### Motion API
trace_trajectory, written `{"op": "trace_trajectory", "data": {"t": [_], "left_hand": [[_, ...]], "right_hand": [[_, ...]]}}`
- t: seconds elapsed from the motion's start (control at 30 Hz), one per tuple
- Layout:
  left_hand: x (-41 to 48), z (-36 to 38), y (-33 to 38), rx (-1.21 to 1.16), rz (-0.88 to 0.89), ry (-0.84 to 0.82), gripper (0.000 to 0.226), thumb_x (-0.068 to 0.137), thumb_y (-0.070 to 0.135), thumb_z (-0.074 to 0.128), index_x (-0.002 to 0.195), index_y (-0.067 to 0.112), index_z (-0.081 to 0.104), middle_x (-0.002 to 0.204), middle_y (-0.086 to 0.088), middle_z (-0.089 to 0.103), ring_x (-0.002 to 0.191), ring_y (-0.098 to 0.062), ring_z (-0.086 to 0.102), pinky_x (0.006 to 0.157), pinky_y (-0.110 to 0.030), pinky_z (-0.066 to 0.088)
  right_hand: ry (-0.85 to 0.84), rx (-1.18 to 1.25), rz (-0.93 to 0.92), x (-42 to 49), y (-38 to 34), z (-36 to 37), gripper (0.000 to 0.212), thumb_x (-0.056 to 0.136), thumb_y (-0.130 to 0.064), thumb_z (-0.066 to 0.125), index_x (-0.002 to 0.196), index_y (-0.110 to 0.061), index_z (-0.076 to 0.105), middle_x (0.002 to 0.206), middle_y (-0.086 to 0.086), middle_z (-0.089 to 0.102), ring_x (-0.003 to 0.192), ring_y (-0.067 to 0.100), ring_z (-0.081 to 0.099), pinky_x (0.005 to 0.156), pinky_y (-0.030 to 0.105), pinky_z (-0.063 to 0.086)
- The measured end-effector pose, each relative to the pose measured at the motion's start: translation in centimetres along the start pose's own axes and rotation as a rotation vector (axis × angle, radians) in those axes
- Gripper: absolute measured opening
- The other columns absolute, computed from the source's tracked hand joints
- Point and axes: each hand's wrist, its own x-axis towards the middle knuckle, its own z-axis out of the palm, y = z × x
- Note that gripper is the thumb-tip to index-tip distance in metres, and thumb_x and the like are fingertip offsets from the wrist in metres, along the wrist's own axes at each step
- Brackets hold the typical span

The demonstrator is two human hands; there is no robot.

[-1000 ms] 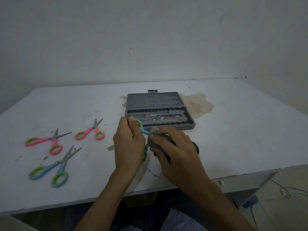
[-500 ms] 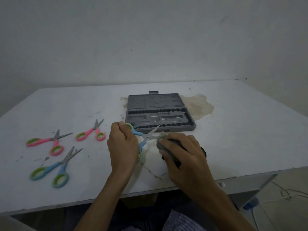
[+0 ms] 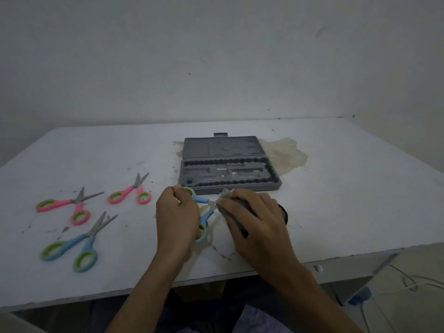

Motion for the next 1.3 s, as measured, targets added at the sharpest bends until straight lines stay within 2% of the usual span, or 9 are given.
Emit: {"op": "trace_trajectory", "data": {"t": [0.17,0.37,0.57,0.77,0.87,1.0,1.1,1.17,1.3], "left_hand": [[0.8,-1.3,-0.6,-0.017,-0.045,0.045,0.035,0.105,0.030,0.029,0.082,0.014,0.051,0.069,-0.008,0.049,0.048,-0.013,0.043,0.030,-0.016,0.035],[1.4,-3.4,-1.7,0.003,-0.059,-0.027,0.037,0.105,0.035,0.028,0.095,0.010,0.054,0.072,-0.016,0.063,0.040,-0.008,0.050,0.038,-0.019,0.038],[0.4,-5.0,-2.6,0.023,-0.054,-0.154,0.031,0.104,0.034,0.037,0.096,0.012,0.059,0.073,-0.012,0.070,0.047,-0.009,0.059,0.045,-0.021,0.045],[-0.1,-7.6,-2.3,-0.104,-0.123,-0.302,0.019,0.101,0.024,0.048,0.098,0.009,0.058,0.074,-0.009,0.076,0.058,-0.019,0.068,0.066,-0.039,0.059],[-0.4,-8.7,-2.2,-0.073,-0.084,-0.399,0.009,0.099,0.020,0.051,0.108,0.018,0.056,0.081,-0.005,0.078,0.068,-0.015,0.072,0.064,-0.028,0.059],[-0.3,-9.7,-3.2,0.050,0.017,-0.522,0.053,0.088,0.013,0.069,0.128,0.039,0.047,0.098,0.000,0.074,0.081,-0.007,0.070,0.070,-0.021,0.058],[-0.3,-10.2,-4.0,0.305,0.157,-0.542,0.084,0.070,0.023,0.086,0.135,0.047,0.037,0.121,0.017,0.049,0.088,-0.001,0.062,0.076,-0.020,0.056],[-0.7,-10.1,-4.2,0.440,0.286,-0.496,0.087,0.068,0.026,0.087,0.137,0.041,0.036,0.122,0.021,0.032,0.092,0.007,0.054,0.071,-0.012,0.052],[-0.8,-9.7,-4.7,0.526,0.401,-0.460,0.086,0.071,0.036,0.083,0.143,0.035,0.034,0.124,0.022,0.034,0.100,0.003,0.053,0.072,-0.008,0.047]], "right_hand": [[0.051,-0.017,0.084,-1.2,2.7,-1.0,0.020,0.083,-0.005,0.069,0.103,-0.007,0.070,0.107,0.009,0.065,0.092,0.024,0.058,0.074,0.040,0.047],[-0.026,0.163,0.185,-0.8,3.0,-1.7,0.030,0.088,-0.026,0.067,0.114,-0.013,0.067,0.113,0.003,0.059,0.098,0.019,0.058,0.081,0.041,0.048],[-0.436,0.221,0.176,1.6,2.2,-0.7,0.065,0.078,-0.059,0.064,0.137,-0.038,0.046,0.131,-0.014,0.038,0.096,0.009,0.052,0.085,0.039,0.050],[-0.458,0.248,0.053,3.5,2.7,0.7,0.030,0.086,-0.040,0.066,0.115,-0.031,0.067,0.113,-0.014,0.052,0.096,0.006,0.053,0.082,0.034,0.051],[-0.470,0.220,0.010,4.2,2.6,1.2,0.027,0.086,-0.040,0.066,0.112,-0.031,0.067,0.110,-0.015,0.054,0.094,0.003,0.052,0.080,0.030,0.049],[-0.501,0.170,-0.020,4.7,2.4,1.8,0.027,0.088,-0.043,0.062,0.114,-0.036,0.063,0.111,-0.017,0.052,0.098,0.004,0.050,0.082,0.038,0.048],[-0.511,0.174,-0.017,4.8,2.1,2.0,0.026,0.087,-0.042,0.063,0.113,-0.035,0.063,0.110,-0.015,0.052,0.096,0.007,0.050,0.081,0.040,0.047],[-0.511,0.175,-0.026,4.7,1.8,2.0,0.026,0.086,-0.039,0.065,0.112,-0.032,0.065,0.108,-0.013,0.053,0.094,0.009,0.051,0.080,0.039,0.047],[-0.511,0.157,-0.029,4.5,1.8,1.9,0.025,0.086,-0.038,0.066,0.111,-0.032,0.064,0.108,-0.012,0.052,0.093,0.011,0.052,0.079,0.040,0.047]]}}
